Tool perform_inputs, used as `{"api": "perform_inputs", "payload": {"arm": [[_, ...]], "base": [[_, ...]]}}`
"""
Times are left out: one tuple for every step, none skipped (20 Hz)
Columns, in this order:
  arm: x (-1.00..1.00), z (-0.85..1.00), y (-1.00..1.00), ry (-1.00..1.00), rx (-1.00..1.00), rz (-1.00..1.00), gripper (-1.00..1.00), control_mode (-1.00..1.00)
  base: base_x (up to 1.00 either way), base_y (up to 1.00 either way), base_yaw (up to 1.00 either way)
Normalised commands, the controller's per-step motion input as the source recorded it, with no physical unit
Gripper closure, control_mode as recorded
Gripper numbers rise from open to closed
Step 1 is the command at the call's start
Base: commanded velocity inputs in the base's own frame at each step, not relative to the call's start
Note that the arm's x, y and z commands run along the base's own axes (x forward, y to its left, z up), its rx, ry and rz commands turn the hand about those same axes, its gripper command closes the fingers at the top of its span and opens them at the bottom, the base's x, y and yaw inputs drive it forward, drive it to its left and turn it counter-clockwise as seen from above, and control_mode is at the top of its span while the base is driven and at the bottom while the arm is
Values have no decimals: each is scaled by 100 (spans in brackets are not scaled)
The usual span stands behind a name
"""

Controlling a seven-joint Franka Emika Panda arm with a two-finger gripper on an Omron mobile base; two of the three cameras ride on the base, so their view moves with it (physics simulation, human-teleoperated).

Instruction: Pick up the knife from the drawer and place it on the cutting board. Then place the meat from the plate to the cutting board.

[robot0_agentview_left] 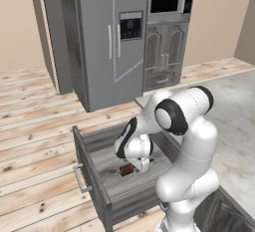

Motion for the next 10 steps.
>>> {"api": "perform_inputs", "payload": {"arm": [[0, -29, -8, 0, 0, 1, -100, -100], [0, -29, -6, 0, 0, 1, -100, -100], [0, -27, -6, 0, 0, 1, -100, -100], [0, -28, -11, 0, 0, 1, -100, -100], [0, -29, -15, 0, 0, 2, -100, -100], [1, -27, -19, 0, 0, 3, -100, -100], [6, -27, -19, 0, 0, 3, -100, -100], [11, -21, -15, 0, 0, 4, -100, -100], [16, -12, -9, 0, 0, 5, -100, -100], [19, -5, -4, 0, 0, 6, -100, -100]], "base": [[0, 0, 0], [0, 0, 0], [0, 0, 0], [0, 0, 0], [0, 0, 0], [0, 0, 0], [0, 0, 0], [0, 0, 0], [0, 0, 0], [0, 0, 0]]}}
